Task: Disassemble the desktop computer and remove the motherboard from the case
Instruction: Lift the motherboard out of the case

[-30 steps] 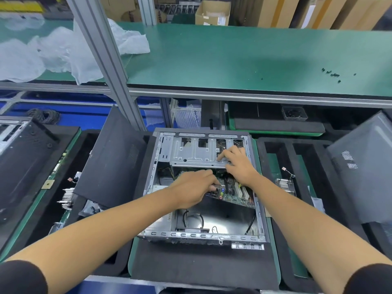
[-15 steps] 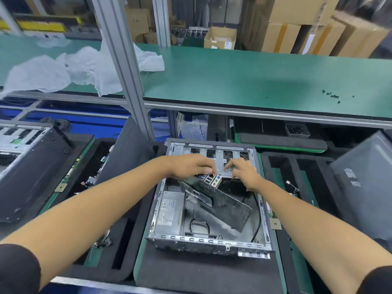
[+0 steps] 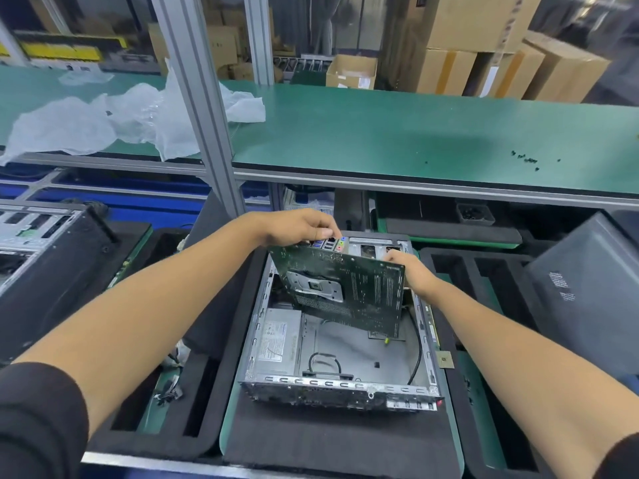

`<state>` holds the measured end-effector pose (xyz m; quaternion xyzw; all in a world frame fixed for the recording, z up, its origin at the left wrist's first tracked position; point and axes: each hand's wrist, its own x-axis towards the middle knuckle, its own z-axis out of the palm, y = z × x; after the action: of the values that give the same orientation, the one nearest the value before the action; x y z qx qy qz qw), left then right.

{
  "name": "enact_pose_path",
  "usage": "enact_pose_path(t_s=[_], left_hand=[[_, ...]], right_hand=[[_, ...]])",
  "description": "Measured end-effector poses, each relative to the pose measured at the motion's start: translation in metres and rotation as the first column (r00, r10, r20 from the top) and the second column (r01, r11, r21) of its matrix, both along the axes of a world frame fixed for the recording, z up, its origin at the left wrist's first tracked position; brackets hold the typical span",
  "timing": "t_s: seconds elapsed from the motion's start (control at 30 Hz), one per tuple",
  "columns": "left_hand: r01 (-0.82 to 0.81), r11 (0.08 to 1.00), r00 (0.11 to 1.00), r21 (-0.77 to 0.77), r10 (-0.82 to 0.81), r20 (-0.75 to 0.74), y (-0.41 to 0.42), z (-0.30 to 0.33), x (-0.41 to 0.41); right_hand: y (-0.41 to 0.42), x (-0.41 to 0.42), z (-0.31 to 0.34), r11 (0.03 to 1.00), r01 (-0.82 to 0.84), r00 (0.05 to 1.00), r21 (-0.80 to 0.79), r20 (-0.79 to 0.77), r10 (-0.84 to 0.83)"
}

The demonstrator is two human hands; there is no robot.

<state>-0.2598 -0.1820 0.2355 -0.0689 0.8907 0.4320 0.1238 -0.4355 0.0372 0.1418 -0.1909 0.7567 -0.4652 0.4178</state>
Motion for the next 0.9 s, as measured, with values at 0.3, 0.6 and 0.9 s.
enact_pose_path(t_s=[0.3,0.6,0.9], left_hand=[[-0.133,0.987,0.987,0.095,0.141,-0.083,-0.024,0.027,-0.006],[-0.28,0.959,0.946,0.052,0.285,-0.153,-0.035,0.059,-0.013],[-0.256,0.964,0.928,0.076,0.267,-0.262,-0.034,0.075,-0.015]], right_hand=[[0.011,-0.006,-0.004,1.0,0.019,0.985,-0.019,0.17,-0.015],[0.022,-0.022,-0.001,0.984,-0.143,0.987,0.111,0.095,0.133],[0.024,-0.043,0.009,0.997,0.002,0.923,-0.081,0.385,0.03]])
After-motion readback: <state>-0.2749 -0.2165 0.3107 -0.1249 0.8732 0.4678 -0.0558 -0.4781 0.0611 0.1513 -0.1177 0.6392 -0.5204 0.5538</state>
